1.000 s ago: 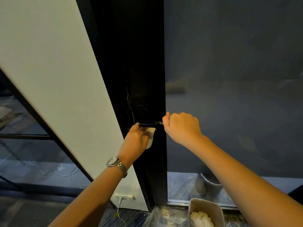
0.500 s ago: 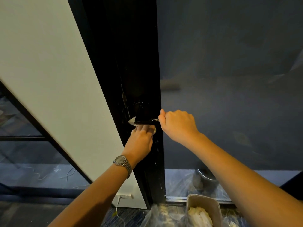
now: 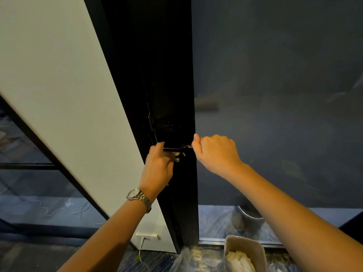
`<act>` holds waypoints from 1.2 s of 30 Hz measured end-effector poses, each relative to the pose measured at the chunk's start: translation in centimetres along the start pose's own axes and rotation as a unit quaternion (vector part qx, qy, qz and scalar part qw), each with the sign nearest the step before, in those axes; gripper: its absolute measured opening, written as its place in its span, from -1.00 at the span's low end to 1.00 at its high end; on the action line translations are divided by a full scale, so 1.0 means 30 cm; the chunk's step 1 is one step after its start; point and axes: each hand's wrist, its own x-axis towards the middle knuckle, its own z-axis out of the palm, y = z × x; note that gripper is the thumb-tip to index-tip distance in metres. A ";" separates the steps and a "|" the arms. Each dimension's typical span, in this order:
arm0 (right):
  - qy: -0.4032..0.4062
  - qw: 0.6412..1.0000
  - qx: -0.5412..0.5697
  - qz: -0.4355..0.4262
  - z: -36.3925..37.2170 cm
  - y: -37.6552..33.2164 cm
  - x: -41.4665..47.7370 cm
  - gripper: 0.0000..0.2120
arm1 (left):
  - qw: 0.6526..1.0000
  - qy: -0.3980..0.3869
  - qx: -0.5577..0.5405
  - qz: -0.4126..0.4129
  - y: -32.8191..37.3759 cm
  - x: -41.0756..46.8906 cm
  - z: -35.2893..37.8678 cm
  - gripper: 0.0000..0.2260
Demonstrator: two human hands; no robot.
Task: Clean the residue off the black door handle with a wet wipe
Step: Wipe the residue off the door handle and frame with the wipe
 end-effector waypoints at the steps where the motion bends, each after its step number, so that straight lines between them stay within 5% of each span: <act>1: 0.000 1.000 -0.001 -0.002 0.001 0.001 0.000 -0.46 | 1.000 0.022 -0.006 -0.021 -0.011 0.001 -0.002 -0.83; 6: -0.001 1.000 -0.011 -0.006 0.005 0.001 0.000 -0.46 | 0.987 0.062 -0.103 -0.110 0.044 0.014 0.033 -0.81; 13: -0.003 1.000 -0.015 -0.004 0.000 -0.003 -0.001 -0.46 | 0.995 -0.051 0.043 0.070 0.004 -0.009 0.038 -0.76; 18: 0.001 1.000 -0.014 -0.001 0.002 -0.002 -0.007 -0.46 | 1.000 0.018 -0.010 -0.017 0.063 -0.028 0.051 -0.80; 23: 0.002 1.000 -0.006 0.000 0.000 -0.005 -0.005 -0.48 | 0.983 -0.094 0.125 0.098 0.071 -0.018 0.085 -0.68; 27: 0.004 1.000 -0.003 -0.009 0.005 -0.001 -0.007 -0.47 | 0.992 -0.023 0.108 0.052 0.062 -0.017 0.052 -0.77; 33: -0.001 1.000 -0.003 -0.006 -0.003 -0.005 -0.004 -0.47 | 0.973 -0.072 0.165 0.145 0.034 -0.012 0.036 -0.74; 36: 0.001 1.000 -0.004 -0.006 -0.002 -0.001 -0.006 -0.47 | 0.988 -0.047 0.117 0.094 0.052 -0.011 0.010 -0.82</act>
